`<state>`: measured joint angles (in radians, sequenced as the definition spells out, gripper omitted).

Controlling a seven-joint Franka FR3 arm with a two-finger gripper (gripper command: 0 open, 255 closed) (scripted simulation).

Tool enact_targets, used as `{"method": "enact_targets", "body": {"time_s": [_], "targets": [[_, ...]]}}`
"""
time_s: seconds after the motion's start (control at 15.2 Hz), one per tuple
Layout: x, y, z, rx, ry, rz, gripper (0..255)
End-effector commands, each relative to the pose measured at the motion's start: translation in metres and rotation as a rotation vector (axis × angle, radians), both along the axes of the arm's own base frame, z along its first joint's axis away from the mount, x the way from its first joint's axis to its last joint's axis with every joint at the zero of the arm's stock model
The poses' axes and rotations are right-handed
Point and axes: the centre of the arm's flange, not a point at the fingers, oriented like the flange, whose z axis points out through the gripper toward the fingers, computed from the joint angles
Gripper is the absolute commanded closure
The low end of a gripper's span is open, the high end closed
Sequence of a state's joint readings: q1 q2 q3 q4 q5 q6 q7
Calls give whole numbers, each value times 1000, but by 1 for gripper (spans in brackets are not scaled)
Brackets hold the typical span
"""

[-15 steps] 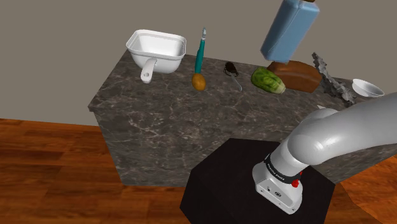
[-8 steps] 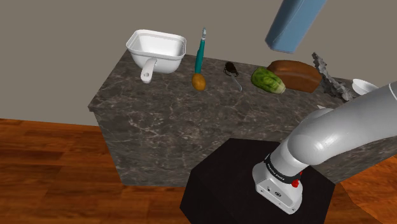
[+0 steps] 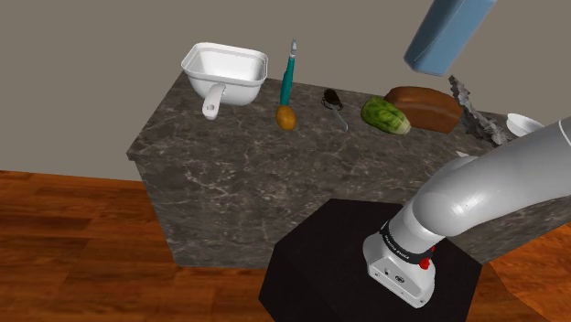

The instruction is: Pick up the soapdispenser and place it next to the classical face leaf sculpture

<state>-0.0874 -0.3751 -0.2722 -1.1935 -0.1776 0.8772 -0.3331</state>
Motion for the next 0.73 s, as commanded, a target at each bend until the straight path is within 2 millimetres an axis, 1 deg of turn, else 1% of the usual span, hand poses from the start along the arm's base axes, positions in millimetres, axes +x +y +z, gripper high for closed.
{"method": "enact_targets", "body": {"time_s": [0.0,0.66], "targets": [[-11,-26,-2,0,0,2,255],[-55,-150,-12,0,0,2,255]]}}
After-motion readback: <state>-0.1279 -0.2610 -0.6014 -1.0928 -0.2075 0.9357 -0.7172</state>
